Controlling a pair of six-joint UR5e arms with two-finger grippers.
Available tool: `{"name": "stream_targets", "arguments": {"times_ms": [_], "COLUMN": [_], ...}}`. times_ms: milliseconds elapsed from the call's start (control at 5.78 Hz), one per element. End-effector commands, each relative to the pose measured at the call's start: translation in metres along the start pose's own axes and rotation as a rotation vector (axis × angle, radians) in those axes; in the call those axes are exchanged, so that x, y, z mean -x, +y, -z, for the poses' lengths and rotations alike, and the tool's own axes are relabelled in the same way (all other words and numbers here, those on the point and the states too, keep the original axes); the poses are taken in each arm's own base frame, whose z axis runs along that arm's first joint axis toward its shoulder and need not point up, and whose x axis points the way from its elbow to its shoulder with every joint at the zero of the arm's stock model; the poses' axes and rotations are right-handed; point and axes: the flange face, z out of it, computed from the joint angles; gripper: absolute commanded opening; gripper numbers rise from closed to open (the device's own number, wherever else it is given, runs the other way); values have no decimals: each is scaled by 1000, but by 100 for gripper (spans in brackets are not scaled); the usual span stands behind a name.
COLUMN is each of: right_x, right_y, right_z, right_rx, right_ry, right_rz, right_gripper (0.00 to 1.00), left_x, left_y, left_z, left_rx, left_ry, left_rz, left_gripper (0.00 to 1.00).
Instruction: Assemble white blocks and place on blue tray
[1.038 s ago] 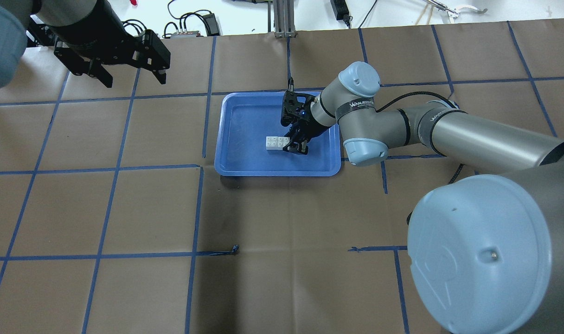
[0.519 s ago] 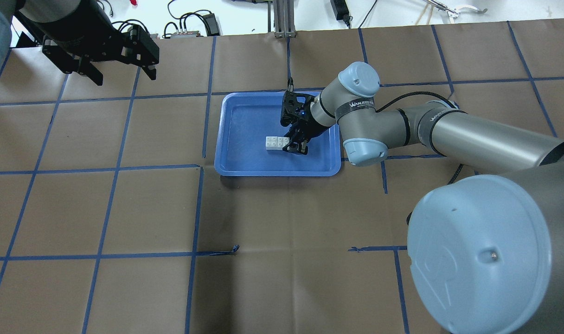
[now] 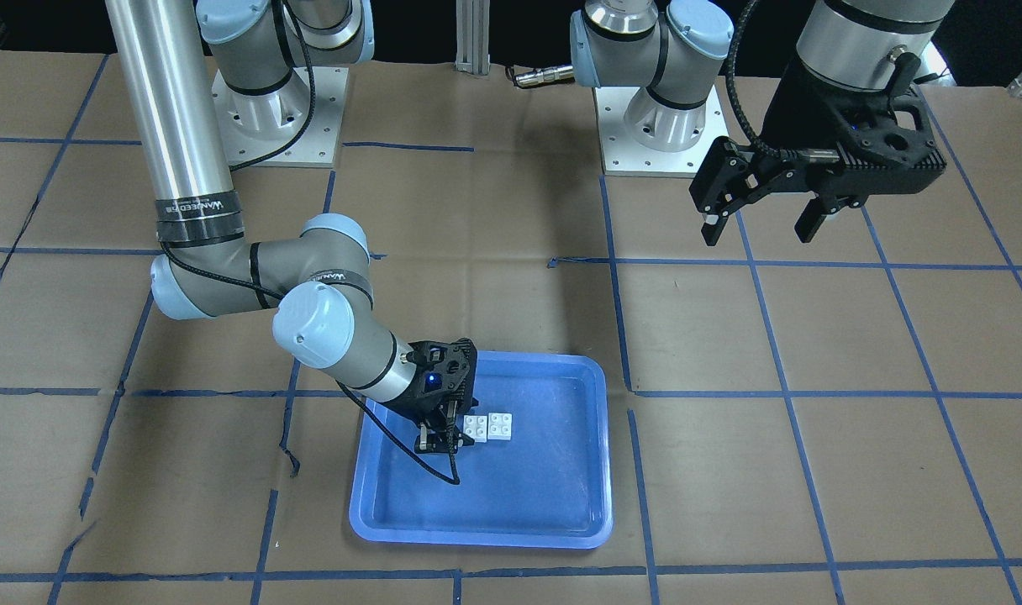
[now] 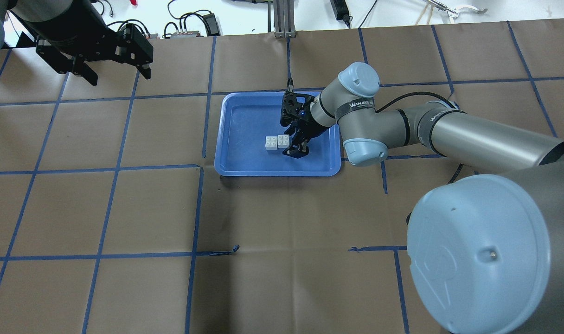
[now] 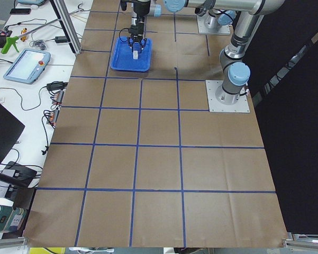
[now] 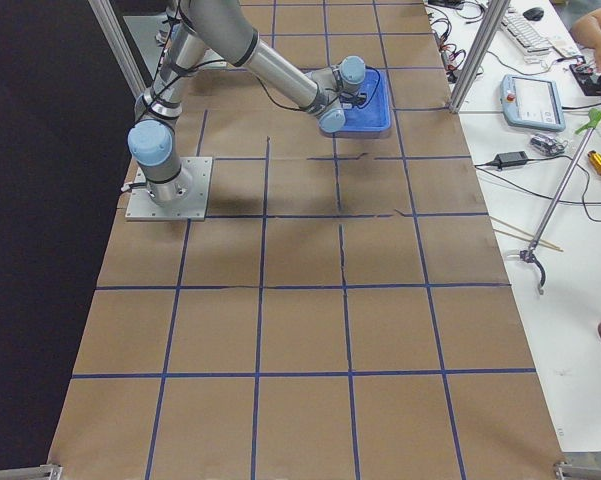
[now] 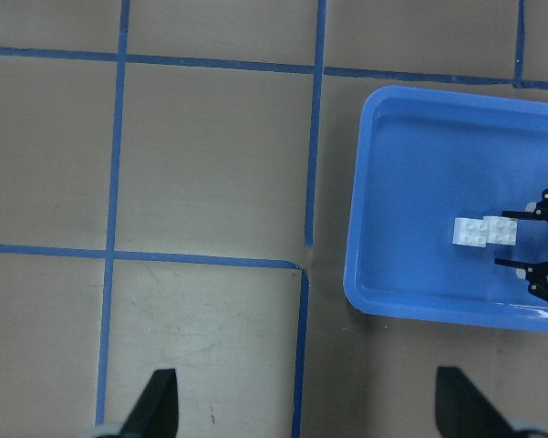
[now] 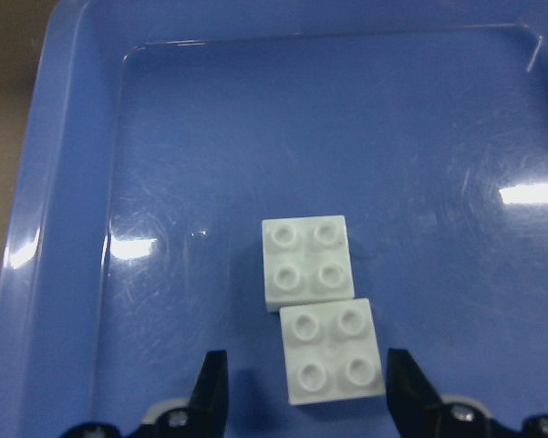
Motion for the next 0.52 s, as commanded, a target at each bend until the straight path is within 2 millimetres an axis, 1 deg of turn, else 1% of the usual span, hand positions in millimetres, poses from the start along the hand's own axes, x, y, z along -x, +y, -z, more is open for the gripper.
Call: {"name": "stream_targets", "arguments": {"times_ms": [0, 173, 346], "right_x": [0, 0, -1], "right_y": [0, 0, 0], "right_z": [0, 0, 3], "right_rx": [0, 3, 14], "right_ry": [-1, 0, 6], "right_rz": [-1, -2, -5], "right_gripper": [86, 100, 100], "left_x": [-1, -1, -1], "left_y": [-4, -3, -4], "left_z": [-10, -11, -9], "left_rx": [16, 16, 11], "left_ry": [1, -3, -1], "left_rz": [-1, -3, -3], "left_gripper": [100, 100, 100]}}
